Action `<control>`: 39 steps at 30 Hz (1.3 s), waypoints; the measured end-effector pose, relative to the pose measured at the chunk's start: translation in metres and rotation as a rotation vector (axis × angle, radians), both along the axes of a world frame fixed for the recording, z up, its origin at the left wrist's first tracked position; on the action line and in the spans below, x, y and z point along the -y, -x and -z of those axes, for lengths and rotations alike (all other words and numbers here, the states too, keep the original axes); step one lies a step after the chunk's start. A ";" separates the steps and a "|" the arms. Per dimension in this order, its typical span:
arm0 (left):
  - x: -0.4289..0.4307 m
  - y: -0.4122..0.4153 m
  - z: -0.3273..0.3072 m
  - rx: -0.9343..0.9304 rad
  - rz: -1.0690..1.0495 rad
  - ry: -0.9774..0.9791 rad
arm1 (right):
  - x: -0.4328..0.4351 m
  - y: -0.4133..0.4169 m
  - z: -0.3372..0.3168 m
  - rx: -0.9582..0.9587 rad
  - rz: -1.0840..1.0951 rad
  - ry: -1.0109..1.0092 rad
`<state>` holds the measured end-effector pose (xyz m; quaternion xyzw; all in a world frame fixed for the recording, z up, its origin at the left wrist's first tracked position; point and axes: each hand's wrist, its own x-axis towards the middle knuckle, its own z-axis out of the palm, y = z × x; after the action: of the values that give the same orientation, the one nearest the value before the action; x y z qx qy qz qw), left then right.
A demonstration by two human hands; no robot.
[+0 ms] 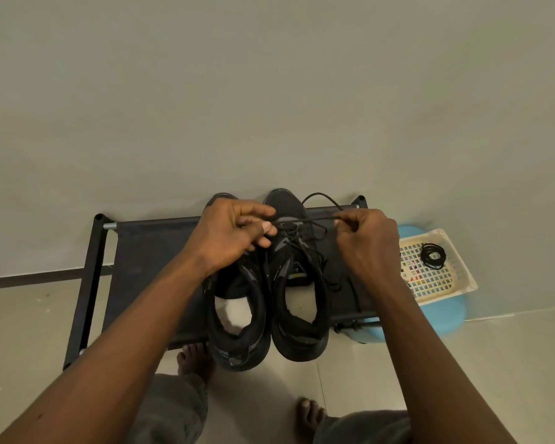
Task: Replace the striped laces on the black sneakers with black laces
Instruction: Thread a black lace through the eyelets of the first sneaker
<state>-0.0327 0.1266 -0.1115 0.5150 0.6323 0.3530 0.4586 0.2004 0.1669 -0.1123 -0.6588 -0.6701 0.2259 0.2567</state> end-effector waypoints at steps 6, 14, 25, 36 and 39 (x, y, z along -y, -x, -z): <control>0.000 -0.009 0.003 -0.108 -0.085 -0.109 | -0.002 0.001 0.000 -0.063 -0.207 0.089; 0.002 -0.026 -0.001 0.037 0.041 -0.009 | 0.005 0.018 -0.001 -0.259 -0.375 0.121; 0.008 -0.035 -0.017 -0.775 0.272 0.181 | 0.012 0.021 0.008 -0.021 -0.297 0.183; 0.006 -0.015 -0.005 -0.430 0.319 0.267 | 0.028 0.045 0.008 0.215 -0.245 0.136; 0.007 -0.014 -0.004 -0.413 0.313 0.268 | 0.028 0.047 0.012 0.104 -0.181 0.207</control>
<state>-0.0189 0.1195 -0.1071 0.6021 0.6661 0.0789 0.4330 0.1534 0.1387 -0.1240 -0.6296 -0.7122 0.2815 0.1309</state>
